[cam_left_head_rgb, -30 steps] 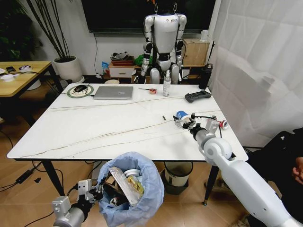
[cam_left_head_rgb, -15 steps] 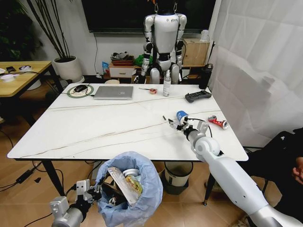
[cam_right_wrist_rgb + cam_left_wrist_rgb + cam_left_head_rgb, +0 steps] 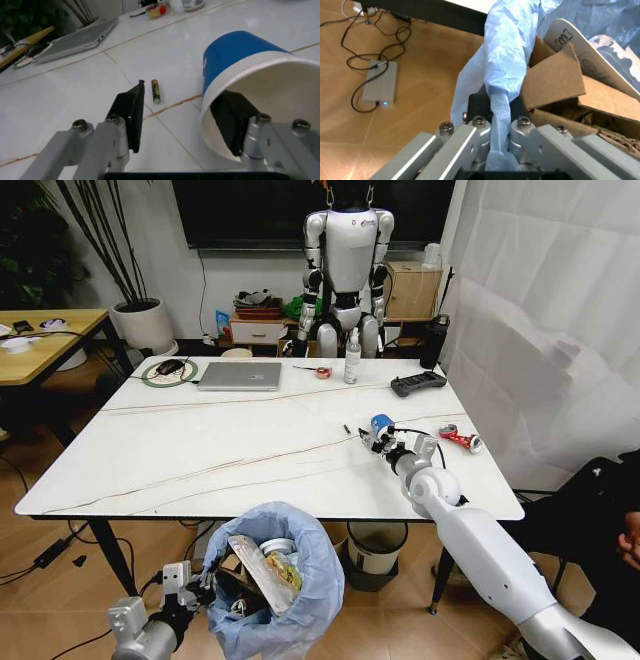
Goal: Pick up the trash bin and place the trash from the table into it.
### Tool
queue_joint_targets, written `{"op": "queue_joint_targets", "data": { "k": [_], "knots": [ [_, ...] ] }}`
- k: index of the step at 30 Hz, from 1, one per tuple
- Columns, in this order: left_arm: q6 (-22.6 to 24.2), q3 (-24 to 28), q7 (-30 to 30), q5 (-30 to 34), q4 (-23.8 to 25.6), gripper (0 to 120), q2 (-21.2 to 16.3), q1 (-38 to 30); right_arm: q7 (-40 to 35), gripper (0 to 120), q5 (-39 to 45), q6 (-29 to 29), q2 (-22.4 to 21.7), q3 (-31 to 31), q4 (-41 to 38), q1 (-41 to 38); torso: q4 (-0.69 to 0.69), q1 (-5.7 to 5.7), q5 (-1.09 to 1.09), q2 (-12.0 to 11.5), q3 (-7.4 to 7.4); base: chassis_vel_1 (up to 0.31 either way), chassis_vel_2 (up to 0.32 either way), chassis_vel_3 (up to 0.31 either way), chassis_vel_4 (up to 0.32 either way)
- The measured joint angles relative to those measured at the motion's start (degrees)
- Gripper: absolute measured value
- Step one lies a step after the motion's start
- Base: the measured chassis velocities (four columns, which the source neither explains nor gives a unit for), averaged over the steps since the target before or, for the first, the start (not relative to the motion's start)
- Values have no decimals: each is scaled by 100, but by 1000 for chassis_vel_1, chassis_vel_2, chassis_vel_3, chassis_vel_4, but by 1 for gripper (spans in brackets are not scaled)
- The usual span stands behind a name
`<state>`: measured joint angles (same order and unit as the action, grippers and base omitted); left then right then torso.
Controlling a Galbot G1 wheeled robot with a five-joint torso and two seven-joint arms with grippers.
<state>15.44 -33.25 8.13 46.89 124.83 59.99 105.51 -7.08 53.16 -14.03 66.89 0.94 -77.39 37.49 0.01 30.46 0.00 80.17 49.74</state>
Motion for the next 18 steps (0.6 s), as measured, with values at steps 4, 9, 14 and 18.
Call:
{"op": "queue_joint_targets", "data": {
  "k": [4, 9, 14, 18],
  "knots": [
    [-2, 0, -2, 4, -3, 0, -2, -6, 1, 29, -18, 4, -1, 2, 56, -24, 0, 0, 0, 0, 0, 0, 0, 0, 0],
    [-6, 1, -10, 10, -32, 0, -14, -26, 8, 10, -76, 17, 13, 14, 180, -47, -1, 0, 0, 0, 0, 0, 0, 0, 0],
    [-9, 4, -16, 20, -61, 0, -29, -43, 43, 0, -112, 43, 21, 22, 222, -50, 0, 0, 0, 0, 0, 0, 0, 0, 0],
    [-10, 19, -17, 40, -76, 0, -50, -90, 91, 0, -205, 100, 28, 45, 234, -19, 0, 0, 1, 0, 0, 0, 0, 0, 0]
  ]
}}
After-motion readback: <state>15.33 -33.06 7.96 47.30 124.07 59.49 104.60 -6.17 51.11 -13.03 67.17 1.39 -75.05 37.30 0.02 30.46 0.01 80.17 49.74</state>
